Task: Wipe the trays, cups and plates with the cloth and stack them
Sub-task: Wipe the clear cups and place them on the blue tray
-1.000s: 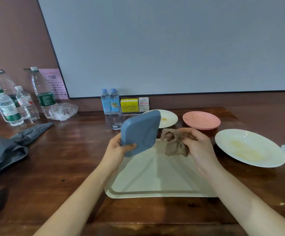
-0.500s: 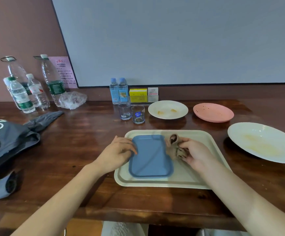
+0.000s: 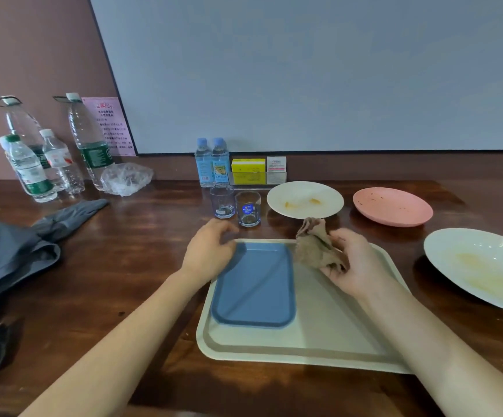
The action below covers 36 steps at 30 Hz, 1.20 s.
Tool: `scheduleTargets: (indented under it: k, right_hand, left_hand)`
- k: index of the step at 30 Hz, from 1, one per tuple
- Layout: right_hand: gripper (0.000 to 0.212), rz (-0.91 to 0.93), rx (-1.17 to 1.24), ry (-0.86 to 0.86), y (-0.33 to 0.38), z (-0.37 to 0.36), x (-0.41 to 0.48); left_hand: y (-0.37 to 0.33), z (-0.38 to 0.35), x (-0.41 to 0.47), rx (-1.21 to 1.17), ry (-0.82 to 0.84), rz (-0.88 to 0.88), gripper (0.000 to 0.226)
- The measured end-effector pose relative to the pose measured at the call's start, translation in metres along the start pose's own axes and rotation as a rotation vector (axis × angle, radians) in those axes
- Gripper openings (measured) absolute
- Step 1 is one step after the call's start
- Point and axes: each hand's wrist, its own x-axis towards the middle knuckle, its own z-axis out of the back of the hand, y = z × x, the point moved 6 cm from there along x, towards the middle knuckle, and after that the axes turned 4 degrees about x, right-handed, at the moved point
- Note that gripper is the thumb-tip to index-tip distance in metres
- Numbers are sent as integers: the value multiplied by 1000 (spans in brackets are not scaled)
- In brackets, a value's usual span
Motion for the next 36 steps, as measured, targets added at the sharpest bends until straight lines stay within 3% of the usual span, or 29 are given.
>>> scheduleTargets:
  k: [2,5,9,14,19,20,21,23,25,26,30,33,36]
  right_hand:
    - [32,-51,-57,80,1,-8,-1]
    - [31,-45,-148,166,4,-11,1]
    - [38,1,-164,205,7,-7,1]
    - [31,93,-195,208,15,-17,-25]
    - [25,49,-36,221,4,-10,-29]
    - [27,120,64,135,6,7,-28]
    - [34,143,52,3,8,17,-26]
    - [33,-32,-38,67,5,1,-28]
    - [27,-23,-92,18,16,0,-26]
    - [24,35,-121,85,26,2,-36]
    - [30,428,-502,260,75,-35,-57]
    - [33,711,-1091,275,94,-65,-70]
    - [33,593,-1585,291,83,-82,-67]
  left_hand:
    - [0,-14,28,-26,13,114,28]
    - [-4,-38,68,-48,69,216,43]
    - [0,-59,92,-42,129,390,74]
    - [-1,-61,102,-60,40,434,84]
    - [-11,-54,103,-59,-14,332,65]
    - [-17,-51,100,-59,-24,276,59]
    - [-24,-47,95,-74,-31,213,56]
    - [-40,-36,74,-122,-24,87,53]
    - [-56,-24,47,-153,9,-36,49]
    - [-62,-21,32,-156,30,-92,49]
    - [-85,-17,-8,-197,41,-243,56]
    - [-94,-18,-24,-300,13,-246,65]
    - [-93,-20,-32,-385,-3,-268,68]
